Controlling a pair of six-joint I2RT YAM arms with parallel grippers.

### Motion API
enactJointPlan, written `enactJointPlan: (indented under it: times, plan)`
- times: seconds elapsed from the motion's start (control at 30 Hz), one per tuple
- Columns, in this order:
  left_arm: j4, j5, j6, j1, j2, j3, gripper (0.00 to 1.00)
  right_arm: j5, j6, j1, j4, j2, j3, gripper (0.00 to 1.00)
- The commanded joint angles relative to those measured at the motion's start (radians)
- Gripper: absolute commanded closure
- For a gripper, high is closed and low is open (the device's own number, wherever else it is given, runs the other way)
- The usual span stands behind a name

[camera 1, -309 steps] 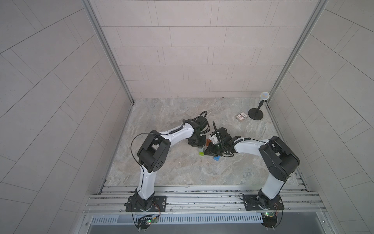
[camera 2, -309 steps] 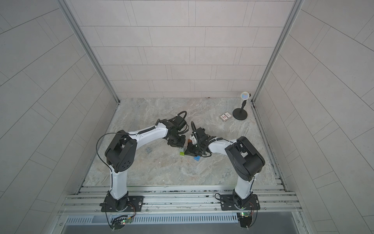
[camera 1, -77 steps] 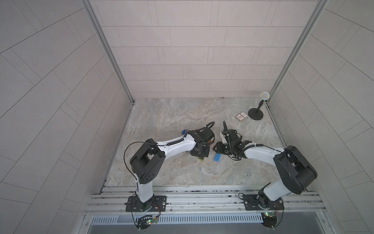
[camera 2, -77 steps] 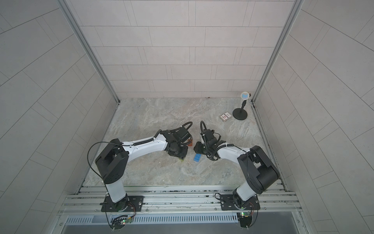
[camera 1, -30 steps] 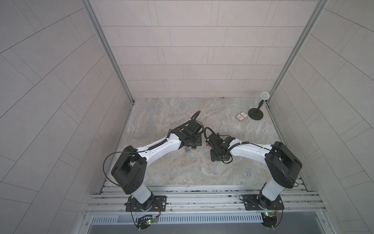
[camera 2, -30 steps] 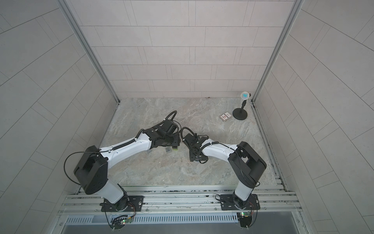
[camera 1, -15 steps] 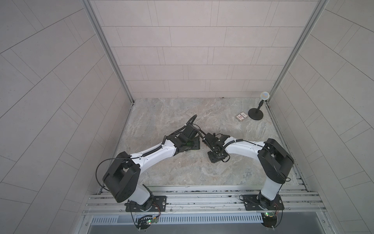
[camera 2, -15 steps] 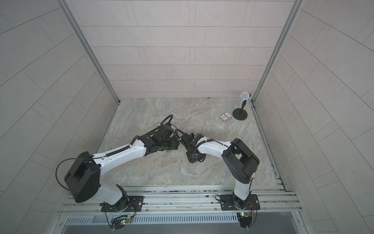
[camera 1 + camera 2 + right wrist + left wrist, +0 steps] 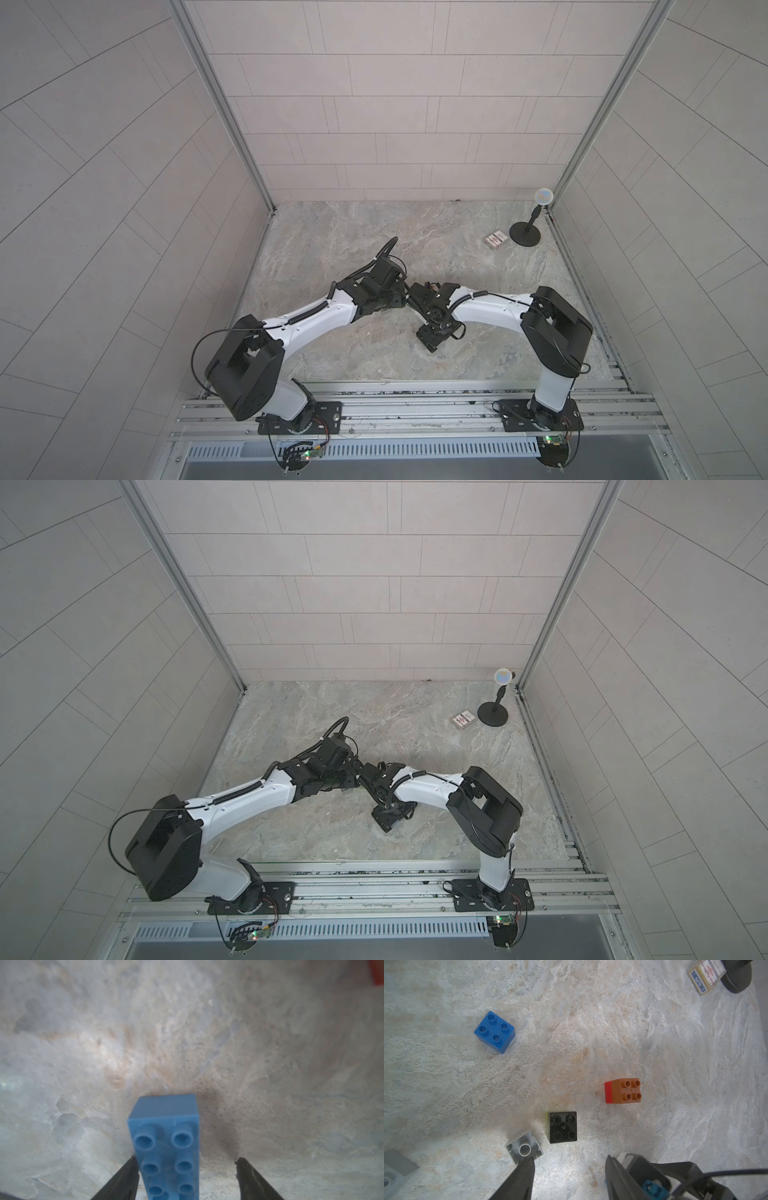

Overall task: Assemble the letter h with lego
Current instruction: Adjust the lego brick at the center of the board, then pick up the lego brick from the center of the board.

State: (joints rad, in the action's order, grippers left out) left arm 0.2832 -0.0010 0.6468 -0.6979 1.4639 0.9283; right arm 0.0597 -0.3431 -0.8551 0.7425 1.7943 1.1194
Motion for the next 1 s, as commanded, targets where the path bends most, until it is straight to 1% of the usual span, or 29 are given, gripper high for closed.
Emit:
enactJointPlan:
  times: [0.0, 0.1, 0.2, 0.27, 0.3, 0.33, 0.43, 0.47, 0.5, 0.57, 0.63, 0.67, 0.73, 0.77, 0.9, 0.97]
  plan:
    - [-0.03, -0.003, 0.024, 0.015, -0.028, -0.025, 0.38, -0.005, -0.189, 0.032, -0.102, -0.084, -0.072, 0.23]
    - [-0.04, -0.004, 0.034, 0.028, -0.046, -0.042, 0.37, 0.083, -0.383, 0.031, -0.226, -0.191, -0.16, 0.27]
    - [-0.052, -0.01, 0.052, 0.041, -0.062, -0.059, 0.37, 0.131, -0.546, 0.024, -0.317, -0.275, -0.233, 0.28]
    - [-0.063, -0.01, 0.061, 0.048, -0.07, -0.071, 0.37, 0.122, -0.638, 0.009, -0.365, -0.323, -0.272, 0.27]
    - [-0.069, -0.012, 0.066, 0.051, -0.074, -0.077, 0.37, 0.14, -0.676, 0.001, -0.403, -0.341, -0.292, 0.27]
    - [-0.072, -0.01, 0.071, 0.056, -0.077, -0.082, 0.36, 0.141, -0.723, -0.001, -0.397, -0.352, -0.3, 0.27]
    - [-0.093, -0.004, 0.071, 0.067, -0.082, -0.101, 0.36, 0.079, -0.889, -0.021, -0.336, -0.381, -0.31, 0.27]
    - [-0.1, 0.001, 0.071, 0.071, -0.082, -0.106, 0.36, 0.048, -0.96, -0.023, -0.3, -0.389, -0.306, 0.26]
    - [-0.103, 0.006, 0.098, 0.073, -0.083, -0.108, 0.36, 0.013, -1.006, -0.03, -0.275, -0.398, -0.304, 0.25]
    - [-0.104, 0.011, 0.097, 0.072, -0.083, -0.106, 0.36, -0.026, -1.093, -0.033, -0.219, -0.4, -0.286, 0.22]
    - [-0.104, 0.017, 0.093, 0.072, -0.082, -0.106, 0.36, -0.057, -1.157, -0.035, -0.165, -0.393, -0.253, 0.15]
    - [-0.104, 0.021, 0.093, 0.072, -0.081, -0.106, 0.36, -0.07, -1.182, -0.035, -0.148, -0.389, -0.238, 0.08]
    - [-0.104, 0.025, 0.09, 0.072, -0.081, -0.105, 0.36, -0.079, -1.236, -0.035, -0.152, -0.377, -0.23, 0.06]
    - [-0.104, 0.027, 0.09, 0.072, -0.083, -0.105, 0.36, -0.083, -1.265, -0.035, -0.161, -0.368, -0.229, 0.0]
    - [-0.102, 0.025, 0.087, 0.072, -0.086, -0.105, 0.36, -0.091, -1.318, -0.032, -0.139, -0.294, -0.183, 0.0]
    - [-0.102, 0.028, 0.086, 0.072, -0.089, -0.105, 0.36, -0.059, -1.341, -0.022, -0.128, -0.233, -0.159, 0.0]
